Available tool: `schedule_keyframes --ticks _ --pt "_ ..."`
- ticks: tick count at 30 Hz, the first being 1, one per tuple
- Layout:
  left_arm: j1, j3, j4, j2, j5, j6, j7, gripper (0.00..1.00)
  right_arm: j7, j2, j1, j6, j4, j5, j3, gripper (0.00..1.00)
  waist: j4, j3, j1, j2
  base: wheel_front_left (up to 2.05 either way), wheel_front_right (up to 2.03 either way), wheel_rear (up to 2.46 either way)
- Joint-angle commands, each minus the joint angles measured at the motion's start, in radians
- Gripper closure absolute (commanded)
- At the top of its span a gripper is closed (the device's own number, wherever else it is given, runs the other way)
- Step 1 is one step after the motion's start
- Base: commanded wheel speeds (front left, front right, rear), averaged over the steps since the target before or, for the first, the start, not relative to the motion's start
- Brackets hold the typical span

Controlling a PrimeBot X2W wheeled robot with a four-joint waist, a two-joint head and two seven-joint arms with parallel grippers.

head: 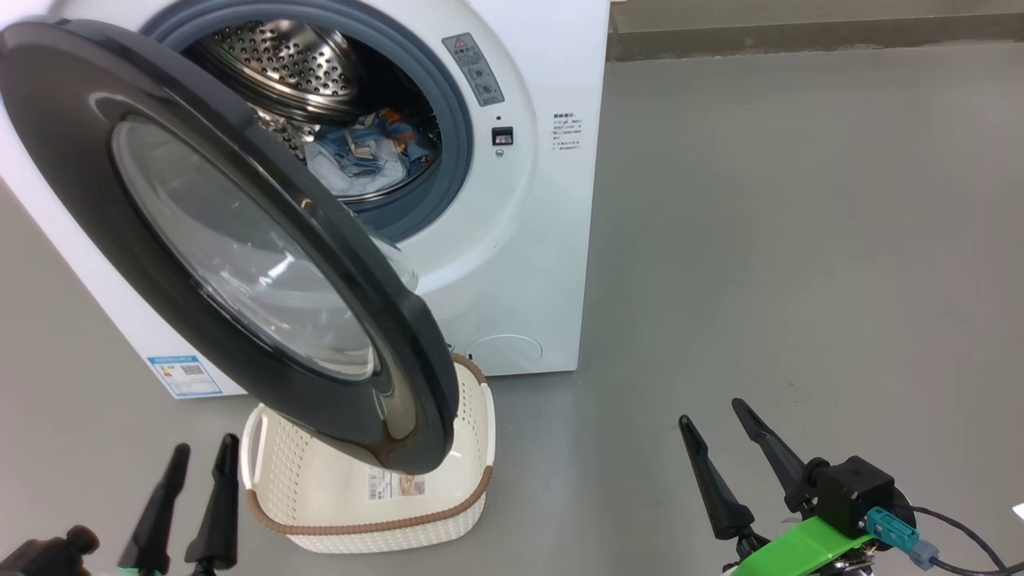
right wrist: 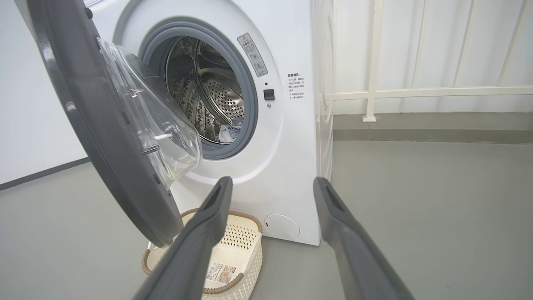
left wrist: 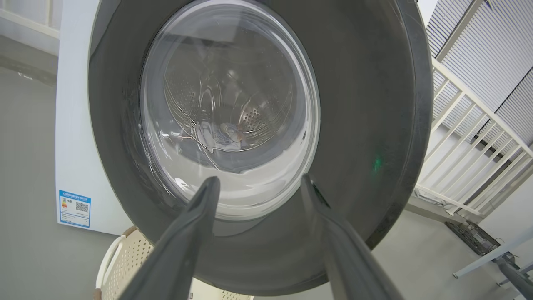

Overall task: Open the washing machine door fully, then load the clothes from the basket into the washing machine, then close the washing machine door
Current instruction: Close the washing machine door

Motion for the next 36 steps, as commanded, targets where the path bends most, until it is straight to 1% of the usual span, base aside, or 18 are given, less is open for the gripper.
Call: schedule_keyframes --ticks 1,5,10,18,26,36 --pt "-0.025 0.065 -0.016 0.007 0.055 -0.004 -0.012 0.0 -0.012 -0.001 -0.006 0.002 -0.028 -0.003 0.021 0.0 0.001 0.0 0.0 0.0 0.0 0.0 0.0" --pt "-0.009 0.11 -0.021 -0.015 0.224 -0.004 -0.012 0.0 -0.012 -0.001 -0.006 0.002 -0.029 -0.004 0.021 0.0 0.001 -0.001 0.0 0.0 0.0 0.0 0.0" --pt "0.02 0.155 -0.033 -0.042 0.395 -0.004 -0.012 0.0 -0.012 -0.002 -0.006 0.002 -0.029 -0.005 0.02 0.0 0.002 0.0 0.0 0.0 0.0 0.0 0.0" --pt "0.058 0.223 -0.058 -0.1 0.591 -0.004 -0.012 0.0 -0.012 -0.004 -0.007 0.002 -0.029 -0.005 0.021 0.0 0.002 0.002 0.0 0.0 0.0 0.0 0.0" --pt "0.079 0.26 -0.069 -0.142 0.66 -0.004 -0.012 0.0 -0.012 -0.005 -0.007 0.002 -0.028 -0.006 0.02 0.0 0.001 0.002 0.0 0.0 0.0 0.0 0.0" --pt "0.081 0.277 -0.078 -0.156 0.683 -0.004 -0.012 0.0 -0.012 -0.003 -0.007 0.002 -0.028 -0.009 0.016 0.0 -0.001 0.005 0.0 0.0 0.0 0.0 0.0"
